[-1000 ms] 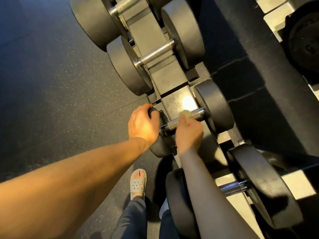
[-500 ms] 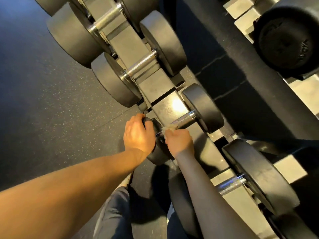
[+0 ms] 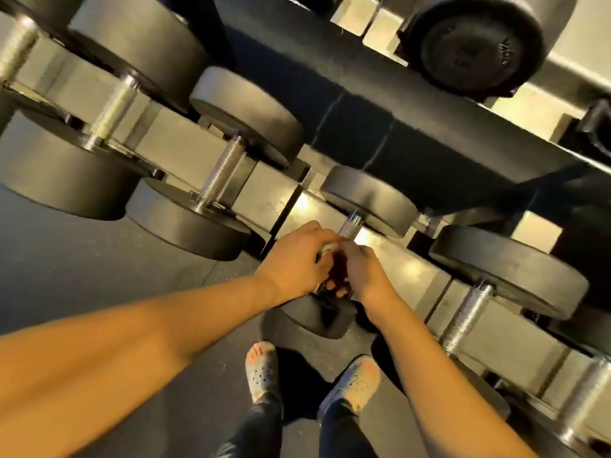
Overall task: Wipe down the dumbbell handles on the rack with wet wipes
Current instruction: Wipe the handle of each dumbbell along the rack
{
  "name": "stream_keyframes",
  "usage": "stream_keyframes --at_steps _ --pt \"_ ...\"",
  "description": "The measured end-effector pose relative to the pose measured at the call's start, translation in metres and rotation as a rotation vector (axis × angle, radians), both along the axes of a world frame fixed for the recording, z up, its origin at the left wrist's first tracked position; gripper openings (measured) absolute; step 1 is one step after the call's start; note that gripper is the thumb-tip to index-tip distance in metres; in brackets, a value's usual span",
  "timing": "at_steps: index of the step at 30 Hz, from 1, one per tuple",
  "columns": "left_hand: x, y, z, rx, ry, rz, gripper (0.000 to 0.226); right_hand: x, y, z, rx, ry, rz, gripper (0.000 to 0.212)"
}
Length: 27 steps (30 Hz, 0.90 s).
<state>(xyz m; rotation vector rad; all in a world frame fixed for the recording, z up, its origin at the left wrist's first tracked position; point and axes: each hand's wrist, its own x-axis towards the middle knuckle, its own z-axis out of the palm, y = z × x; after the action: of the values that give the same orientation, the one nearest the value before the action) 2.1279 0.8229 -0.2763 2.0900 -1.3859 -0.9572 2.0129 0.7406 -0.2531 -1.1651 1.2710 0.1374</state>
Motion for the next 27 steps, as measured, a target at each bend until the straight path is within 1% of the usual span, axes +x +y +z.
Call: stream_keyframes --at_steps 1,2,3,4,6,7,8,9,11,12,14,16,17,19,22,23,24,25,27 --pt "0.0 -0.006 -0.001 -0.006 0.021 0.01 0.026 -0.004 -0.003 0.003 -0.067 0.036 0.064 0.043" --pt "-0.002 -0.012 0.0 -0.026 0.067 0.034 0.02 -0.011 -0.006 0.008 -0.217 0.082 0.163 0.039" --pt "-0.003 -0.018 0.0 -0.051 0.122 0.076 0.017 -0.019 -0.009 0.014 -0.425 0.123 0.256 0.037" --pt "-0.005 -0.024 0.004 -0.088 0.167 0.14 0.016 -0.025 -0.014 0.024 -0.63 0.132 0.277 0.037" --pt "-0.007 -0.04 0.005 -0.125 0.23 0.372 0.017 -0.025 -0.029 0.048 -0.946 0.079 0.156 0.035" --pt "-0.008 -0.049 0.003 -0.105 0.268 0.513 0.016 -0.019 -0.041 0.054 -1.049 0.06 0.084 0.031" --pt "-0.01 -0.057 0.002 -0.064 0.314 0.626 0.016 -0.011 -0.053 0.052 -1.097 0.053 0.037 0.025" --pt "-0.012 -0.063 0.0 -0.02 0.355 0.693 0.017 -0.001 -0.066 0.047 -1.105 0.036 0.018 0.022" --pt "-0.012 -0.066 -0.005 0.03 0.386 0.679 0.018 0.021 -0.083 0.027 -1.01 -0.005 -0.011 0.027" --pt "-0.009 -0.064 -0.006 0.024 0.379 0.625 0.017 0.029 -0.086 0.017 -0.954 0.025 -0.022 0.033" --pt "-0.001 -0.054 -0.011 -0.01 0.371 0.486 0.022 0.036 -0.088 0.003 -0.973 0.135 -0.042 0.043" --pt "0.008 -0.038 -0.019 0.019 0.335 0.347 0.038 0.034 -0.085 -0.002 -1.015 0.165 -0.071 0.042" --pt "0.012 -0.028 -0.024 0.062 0.29 0.267 0.042 0.033 -0.085 -0.003 -1.017 0.159 -0.078 0.04" --pt "0.019 -0.012 -0.035 0.183 0.201 0.115 0.033 0.032 -0.085 -0.001 -1.011 0.157 -0.063 0.037" --pt "0.029 -0.006 -0.038 0.364 0.207 -0.006 0.02 0.033 -0.085 0.004 -0.996 0.179 -0.043 0.035" --pt "0.029 -0.012 -0.032 0.384 0.247 0.017 0.02 0.034 -0.085 0.004 -0.99 0.186 -0.04 0.035" --pt "0.029 -0.02 -0.024 0.365 0.316 0.107 0.024 0.034 -0.085 0.005 -0.979 0.188 -0.04 0.035" --pt "0.029 -0.03 -0.015 0.322 0.445 0.271 0.028 0.034 -0.085 0.005 -0.97 0.19 -0.038 0.035" --pt "0.025 -0.052 0.0 0.19 0.787 0.658 0.03 0.034 -0.085 0.005 -0.97 0.202 -0.033 0.035"
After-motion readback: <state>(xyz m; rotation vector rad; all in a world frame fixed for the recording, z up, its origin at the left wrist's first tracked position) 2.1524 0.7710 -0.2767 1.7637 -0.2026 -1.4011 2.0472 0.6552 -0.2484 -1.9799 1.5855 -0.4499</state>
